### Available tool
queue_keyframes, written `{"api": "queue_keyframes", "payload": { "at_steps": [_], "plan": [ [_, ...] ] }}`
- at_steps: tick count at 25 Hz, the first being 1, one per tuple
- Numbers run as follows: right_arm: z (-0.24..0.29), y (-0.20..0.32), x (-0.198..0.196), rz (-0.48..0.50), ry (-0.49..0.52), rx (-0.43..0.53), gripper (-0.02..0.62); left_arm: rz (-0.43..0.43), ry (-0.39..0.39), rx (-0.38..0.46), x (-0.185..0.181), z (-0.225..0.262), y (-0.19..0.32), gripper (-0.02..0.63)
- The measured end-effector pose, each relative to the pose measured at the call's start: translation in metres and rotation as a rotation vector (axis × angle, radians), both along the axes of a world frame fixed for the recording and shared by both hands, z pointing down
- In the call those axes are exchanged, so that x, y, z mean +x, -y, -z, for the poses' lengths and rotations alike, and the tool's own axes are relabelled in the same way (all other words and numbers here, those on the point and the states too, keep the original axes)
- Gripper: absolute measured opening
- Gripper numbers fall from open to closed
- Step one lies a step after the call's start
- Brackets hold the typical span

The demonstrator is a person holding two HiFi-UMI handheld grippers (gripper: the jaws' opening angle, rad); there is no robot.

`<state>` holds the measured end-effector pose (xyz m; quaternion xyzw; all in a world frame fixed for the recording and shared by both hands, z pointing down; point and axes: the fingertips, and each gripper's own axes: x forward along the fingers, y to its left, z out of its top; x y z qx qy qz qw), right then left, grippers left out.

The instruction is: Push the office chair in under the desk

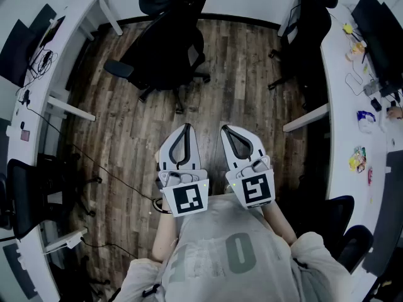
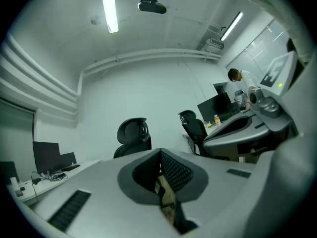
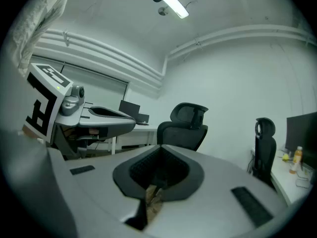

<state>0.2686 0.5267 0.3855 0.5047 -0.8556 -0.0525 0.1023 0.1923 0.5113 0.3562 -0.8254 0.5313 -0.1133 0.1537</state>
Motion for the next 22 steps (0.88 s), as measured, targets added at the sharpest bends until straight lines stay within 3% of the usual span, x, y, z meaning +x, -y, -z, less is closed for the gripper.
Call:
{"api": "queue_keyframes", "payload": {
  "at_steps": [11,17,22],
  "plan": [
    [-0.006,0.015,-0.025,0.0,-0.026,-0.002,0.021,0.017,-0.028,-0.001,-0.034,-0.007,0.017,0.015],
    [-0.002,0.037,-0.04,-0.06,0.061,0.025,0.021,-0.015,-0.031,0.006,-0.054,-0.009,0.038,0.015],
    [-0.013,0.049,-0.037,-0.122,0.01,0.004,0.021,-0.019,-0.09,-0.017,-0.072,-0.02,0.069,0.015]
  ]
}}
